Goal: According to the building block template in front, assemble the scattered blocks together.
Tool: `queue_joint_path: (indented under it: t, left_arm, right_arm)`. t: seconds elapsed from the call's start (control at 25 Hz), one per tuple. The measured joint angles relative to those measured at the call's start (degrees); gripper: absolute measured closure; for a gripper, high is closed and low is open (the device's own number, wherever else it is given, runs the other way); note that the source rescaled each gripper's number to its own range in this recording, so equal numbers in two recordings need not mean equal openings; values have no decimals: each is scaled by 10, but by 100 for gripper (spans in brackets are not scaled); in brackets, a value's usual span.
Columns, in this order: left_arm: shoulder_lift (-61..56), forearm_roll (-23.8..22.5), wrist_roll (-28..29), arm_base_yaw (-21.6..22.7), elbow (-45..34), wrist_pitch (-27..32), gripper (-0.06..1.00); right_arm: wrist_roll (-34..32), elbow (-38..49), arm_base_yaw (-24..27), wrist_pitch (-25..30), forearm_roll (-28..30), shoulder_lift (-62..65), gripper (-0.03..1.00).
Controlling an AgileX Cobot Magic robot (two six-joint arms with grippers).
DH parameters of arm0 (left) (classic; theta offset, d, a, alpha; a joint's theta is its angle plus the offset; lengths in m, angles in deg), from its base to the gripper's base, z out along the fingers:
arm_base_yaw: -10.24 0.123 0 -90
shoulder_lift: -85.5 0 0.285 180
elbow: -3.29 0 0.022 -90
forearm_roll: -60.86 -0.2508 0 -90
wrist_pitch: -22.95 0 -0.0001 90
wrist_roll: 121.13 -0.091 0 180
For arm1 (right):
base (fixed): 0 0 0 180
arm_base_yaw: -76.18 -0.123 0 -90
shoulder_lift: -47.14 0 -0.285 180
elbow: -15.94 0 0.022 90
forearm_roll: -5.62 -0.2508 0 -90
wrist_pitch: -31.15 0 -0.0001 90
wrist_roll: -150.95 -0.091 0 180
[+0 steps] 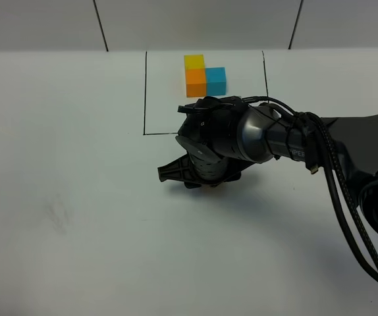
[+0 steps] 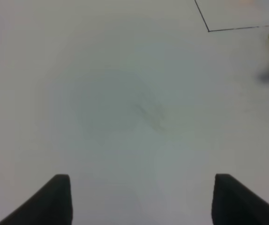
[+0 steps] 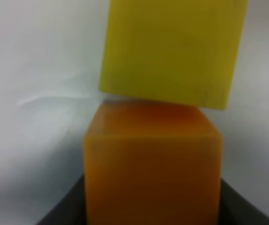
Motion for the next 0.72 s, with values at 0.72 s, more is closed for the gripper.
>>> queue_joint_path:
  t: [0.72]
  left_arm:
    - [0,0,0,0,0,0,51]
  right_arm:
    - [-10,0,7,-10,-17,0,97]
